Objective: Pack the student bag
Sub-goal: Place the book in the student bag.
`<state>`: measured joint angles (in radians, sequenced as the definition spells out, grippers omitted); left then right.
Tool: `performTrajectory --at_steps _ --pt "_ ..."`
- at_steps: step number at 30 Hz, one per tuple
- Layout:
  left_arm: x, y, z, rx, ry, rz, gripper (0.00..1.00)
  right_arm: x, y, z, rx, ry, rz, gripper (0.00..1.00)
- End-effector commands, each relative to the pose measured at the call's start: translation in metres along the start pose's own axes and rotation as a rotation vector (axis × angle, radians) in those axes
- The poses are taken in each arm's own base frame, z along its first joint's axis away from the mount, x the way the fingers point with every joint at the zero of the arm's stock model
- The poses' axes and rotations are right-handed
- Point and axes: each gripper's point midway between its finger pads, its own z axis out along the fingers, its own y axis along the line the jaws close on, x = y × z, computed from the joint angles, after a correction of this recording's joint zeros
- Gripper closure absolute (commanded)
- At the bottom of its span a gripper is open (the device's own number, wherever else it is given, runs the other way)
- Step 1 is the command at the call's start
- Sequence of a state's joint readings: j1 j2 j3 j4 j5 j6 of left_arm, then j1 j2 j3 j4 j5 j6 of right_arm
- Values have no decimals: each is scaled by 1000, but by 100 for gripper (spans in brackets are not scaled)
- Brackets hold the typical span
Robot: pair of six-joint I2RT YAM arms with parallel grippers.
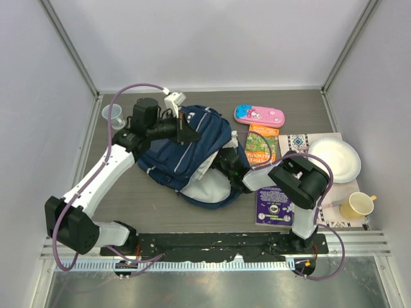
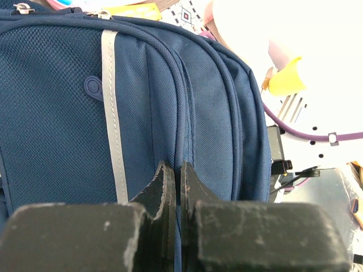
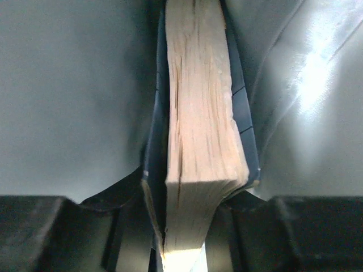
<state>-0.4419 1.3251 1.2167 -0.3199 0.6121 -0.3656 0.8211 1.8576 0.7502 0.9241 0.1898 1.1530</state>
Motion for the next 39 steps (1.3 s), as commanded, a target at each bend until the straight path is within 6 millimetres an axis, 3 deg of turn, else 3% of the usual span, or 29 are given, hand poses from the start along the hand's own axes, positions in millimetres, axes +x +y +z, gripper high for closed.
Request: performTrajectory --at_steps 1,5,8,12,13,16,17,19,21,23,25,29,32,35,39 --pt "-52 -42 -28 152 -203 137 100 -11 28 -6 -40 17 -49 58" --pt "-50 -35 -30 142 -205 121 100 1 22 -16 -43 135 -80 49" --pt "-48 -30 -32 130 -207 116 100 7 19 -24 -31 188 -69 27" --pt "-47 -23 -32 116 -207 104 100 13 13 -35 10 244 -65 23" --pt "-47 -25 -33 119 -209 106 100 12 15 -37 4 246 -58 24" --pt "-47 -22 -33 114 -212 100 100 15 14 -42 2 255 -19 40" --pt "-48 -21 -33 112 -215 100 100 14 15 -43 1 252 -10 58" --pt "-48 -20 -33 112 -214 94 100 15 13 -44 7 249 3 69" --pt "-47 -20 -33 116 -214 89 100 13 14 -47 5 246 11 89" --pt "-47 -20 -33 120 -214 89 100 10 18 -48 -6 233 14 99" --pt "-46 -22 -32 133 -213 88 100 5 22 -47 -21 213 3 99" --pt "-42 -28 -32 180 -188 86 100 -8 69 -40 -248 161 -38 99" --pt "-37 -29 -30 205 -161 83 100 -10 81 -20 -300 162 -20 99" --pt "-34 -29 -30 218 -143 82 100 -10 65 -7 -245 130 -9 97" --pt "-29 -28 -32 214 -130 95 100 -6 39 0 -150 125 -15 86"
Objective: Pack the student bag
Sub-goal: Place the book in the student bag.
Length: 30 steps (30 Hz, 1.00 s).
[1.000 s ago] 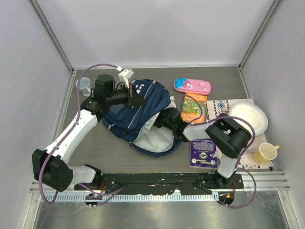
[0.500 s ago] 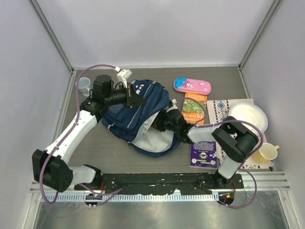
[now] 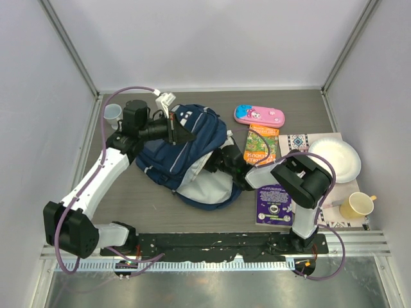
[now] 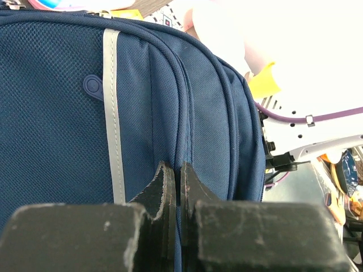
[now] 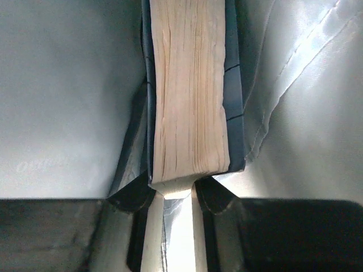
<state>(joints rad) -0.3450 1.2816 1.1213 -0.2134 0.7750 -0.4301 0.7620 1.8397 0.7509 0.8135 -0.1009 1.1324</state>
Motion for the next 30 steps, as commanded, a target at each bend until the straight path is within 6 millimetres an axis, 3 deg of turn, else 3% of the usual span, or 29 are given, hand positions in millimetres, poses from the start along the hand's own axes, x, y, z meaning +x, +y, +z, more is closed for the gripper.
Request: performTrajectory --at_steps 1,3,4,7,9,10,12,13,15,19,22,24,30 --pt "-24 -31 -11 110 -63 142 100 -32 45 5 -125 -111 -30 76" --pt "-20 -24 -13 71 -53 164 100 -28 39 0 -90 -95 -50 63" --pt "-15 -15 -14 26 -35 144 100 -27 39 -6 -73 -87 -69 49" --pt "-3 7 -20 -94 1 142 100 -23 23 -25 1 -78 -122 28" --pt "6 17 -23 -140 31 137 100 -26 27 -43 -3 -86 -163 15" --pt "10 25 -24 -177 39 128 100 -23 23 -49 24 -70 -178 15" --pt "16 34 -26 -223 60 114 100 -25 33 -60 16 -61 -217 15" --pt "17 41 -28 -258 61 106 100 -19 23 -65 67 -22 -239 14" --pt "19 55 -32 -336 64 99 100 -19 32 -75 48 -9 -261 14" --pt "25 66 -37 -395 105 107 100 -13 26 -92 65 13 -309 14" --pt "31 64 -41 -397 136 104 100 -19 10 -105 157 -6 -350 14" --pt "34 67 -45 -424 143 108 100 -34 -1 -113 229 -73 -396 14" --pt "52 79 -48 -469 176 71 100 -50 14 -139 233 -111 -547 14"
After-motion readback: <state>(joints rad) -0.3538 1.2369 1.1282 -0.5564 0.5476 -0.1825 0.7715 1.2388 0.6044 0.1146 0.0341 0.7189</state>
